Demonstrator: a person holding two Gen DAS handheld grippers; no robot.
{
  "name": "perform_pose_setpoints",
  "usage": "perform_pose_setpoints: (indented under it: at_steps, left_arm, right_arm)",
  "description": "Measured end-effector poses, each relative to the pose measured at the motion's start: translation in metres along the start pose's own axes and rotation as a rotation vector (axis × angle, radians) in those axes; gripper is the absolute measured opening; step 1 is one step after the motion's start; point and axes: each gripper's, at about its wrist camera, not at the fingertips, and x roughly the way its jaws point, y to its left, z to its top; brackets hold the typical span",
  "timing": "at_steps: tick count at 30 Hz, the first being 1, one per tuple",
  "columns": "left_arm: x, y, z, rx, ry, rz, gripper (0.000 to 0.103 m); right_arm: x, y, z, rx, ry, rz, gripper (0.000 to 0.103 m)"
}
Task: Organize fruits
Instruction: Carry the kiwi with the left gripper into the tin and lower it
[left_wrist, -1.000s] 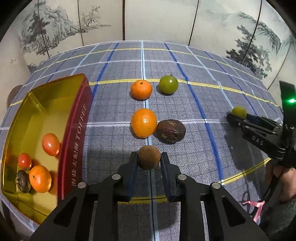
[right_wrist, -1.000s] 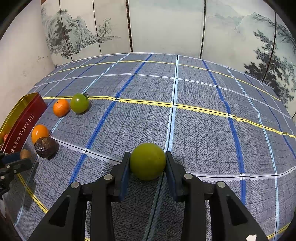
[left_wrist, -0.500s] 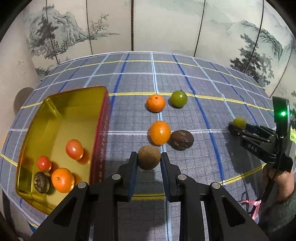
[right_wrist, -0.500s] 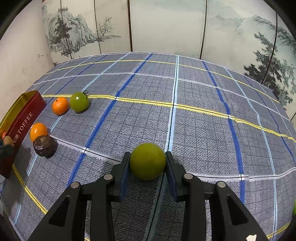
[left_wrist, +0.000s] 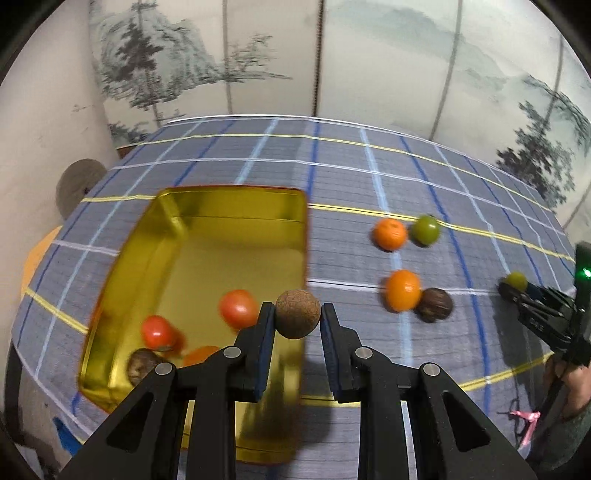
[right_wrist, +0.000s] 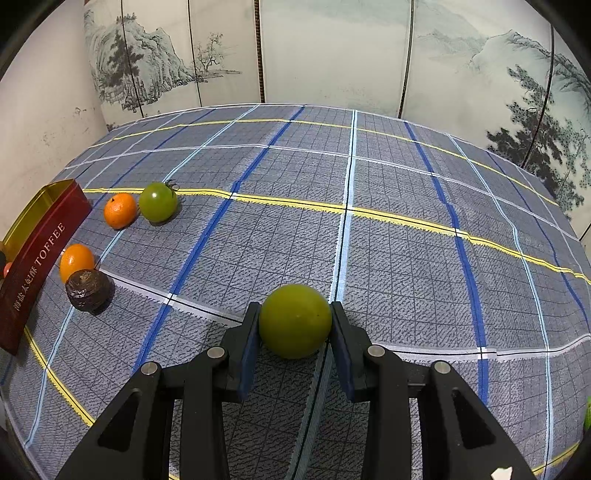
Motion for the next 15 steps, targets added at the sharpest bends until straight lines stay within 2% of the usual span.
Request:
perform_pose_setpoints:
  at_steps: [9,15]
  left_arm:
    - [0.007,0.051,-0.005,-0.074,0.015,0.088,0.026]
    - [0.014,0.07,-0.011,-0.1,0.036,0.121,0.026]
  right_arm:
    - [0.0,0.001,0.0,-0.001,0.0,-0.001,0.034]
    - [0.0,0.001,0.0,-0.002,0.001,-0.003,0.034]
